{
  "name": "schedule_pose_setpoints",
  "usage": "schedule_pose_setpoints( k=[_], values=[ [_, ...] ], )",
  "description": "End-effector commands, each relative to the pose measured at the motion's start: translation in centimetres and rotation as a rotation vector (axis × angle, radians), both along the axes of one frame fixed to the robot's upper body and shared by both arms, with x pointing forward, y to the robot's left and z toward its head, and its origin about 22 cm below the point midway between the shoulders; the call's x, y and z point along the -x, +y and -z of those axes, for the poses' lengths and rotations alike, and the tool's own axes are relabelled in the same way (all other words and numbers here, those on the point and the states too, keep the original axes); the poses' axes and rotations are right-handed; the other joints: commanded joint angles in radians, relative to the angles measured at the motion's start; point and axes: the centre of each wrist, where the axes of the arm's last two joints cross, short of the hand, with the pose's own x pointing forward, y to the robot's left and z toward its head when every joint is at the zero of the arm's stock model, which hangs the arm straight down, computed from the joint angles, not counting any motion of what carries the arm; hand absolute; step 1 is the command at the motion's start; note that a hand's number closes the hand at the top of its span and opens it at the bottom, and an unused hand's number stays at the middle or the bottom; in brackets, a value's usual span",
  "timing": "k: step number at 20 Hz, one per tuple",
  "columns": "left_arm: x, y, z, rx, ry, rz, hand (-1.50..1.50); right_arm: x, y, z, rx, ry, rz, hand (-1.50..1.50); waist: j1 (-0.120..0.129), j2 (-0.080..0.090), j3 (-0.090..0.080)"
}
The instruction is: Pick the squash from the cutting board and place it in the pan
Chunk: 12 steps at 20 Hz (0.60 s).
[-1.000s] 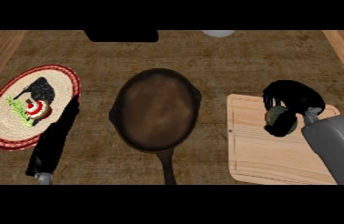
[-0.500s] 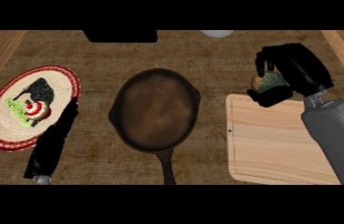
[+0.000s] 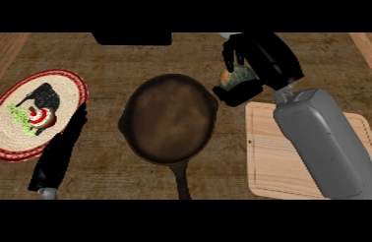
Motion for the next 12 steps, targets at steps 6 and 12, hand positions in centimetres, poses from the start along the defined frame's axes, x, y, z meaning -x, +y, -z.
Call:
schedule_pose_setpoints(
  k=[6,12],
  values=[
    [-1.3,-1.3,-0.5,-0.021,-0.024,0.007,0.0,-2.2,10.1,3.0,-0.079,0.174,-0.062,1.5,0.017,0.006,0.0],
    [-1.5,-1.0,-0.2,0.004,-0.008,0.035,0.0,-3.1,12.6,6.5,-0.013,0.227,-0.056,1.5,0.046,0.012,0.0]
  ],
)
